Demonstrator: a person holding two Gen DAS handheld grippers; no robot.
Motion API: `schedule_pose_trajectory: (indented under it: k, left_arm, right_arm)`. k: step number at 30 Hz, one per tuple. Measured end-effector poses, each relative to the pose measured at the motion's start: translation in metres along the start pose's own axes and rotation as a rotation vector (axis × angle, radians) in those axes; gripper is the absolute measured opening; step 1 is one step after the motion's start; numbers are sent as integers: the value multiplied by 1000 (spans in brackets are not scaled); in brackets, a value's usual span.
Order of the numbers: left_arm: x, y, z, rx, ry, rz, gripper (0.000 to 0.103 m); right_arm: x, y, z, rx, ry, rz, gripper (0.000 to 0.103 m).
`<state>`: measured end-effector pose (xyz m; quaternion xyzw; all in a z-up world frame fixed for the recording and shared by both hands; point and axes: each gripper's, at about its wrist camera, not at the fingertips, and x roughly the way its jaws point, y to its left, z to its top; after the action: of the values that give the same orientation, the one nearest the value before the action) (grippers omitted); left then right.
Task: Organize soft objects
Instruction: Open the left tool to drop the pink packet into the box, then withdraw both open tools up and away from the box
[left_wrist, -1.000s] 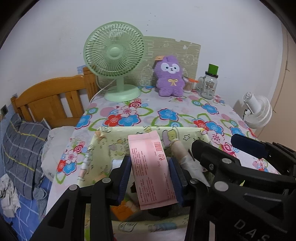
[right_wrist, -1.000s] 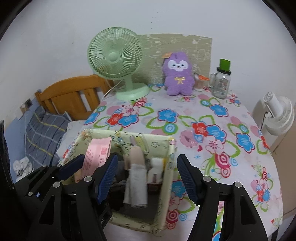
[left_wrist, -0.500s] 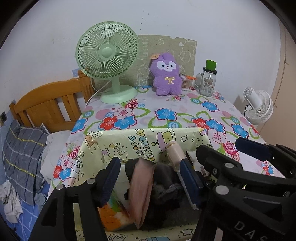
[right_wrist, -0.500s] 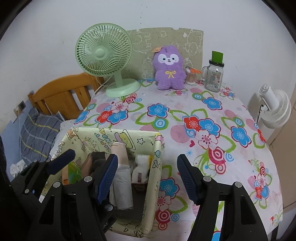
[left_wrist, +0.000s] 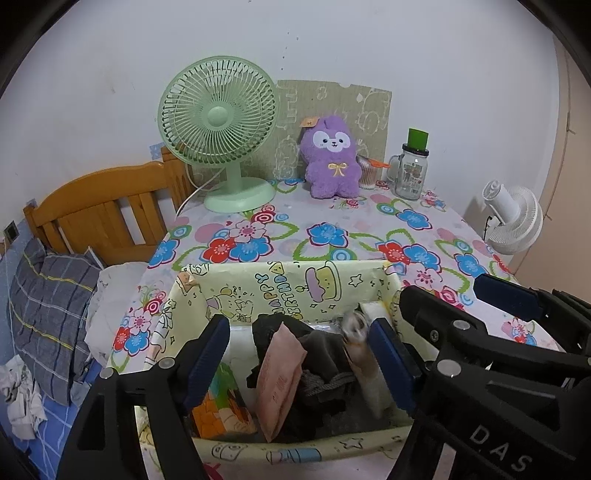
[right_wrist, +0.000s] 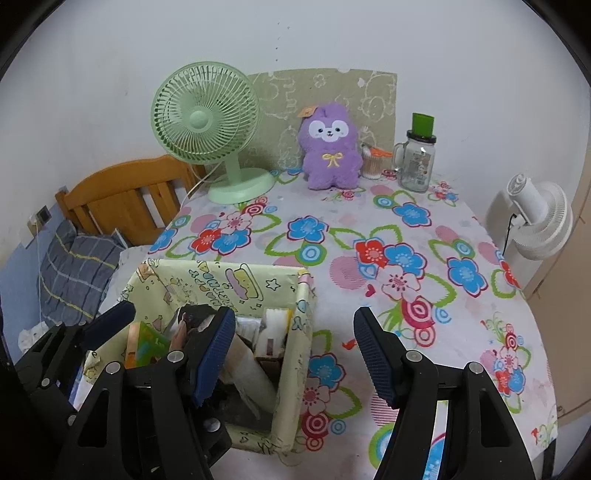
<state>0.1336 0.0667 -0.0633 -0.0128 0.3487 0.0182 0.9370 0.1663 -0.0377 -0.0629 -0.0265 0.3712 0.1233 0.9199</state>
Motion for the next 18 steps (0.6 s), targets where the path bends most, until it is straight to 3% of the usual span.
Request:
schedule_pose_trajectory:
  k: [18]
  left_arm:
    - [-31, -26, -2, 23, -53, -8, 95]
  right_arm:
    - [-38, -27, -7, 23, -63, -35, 79]
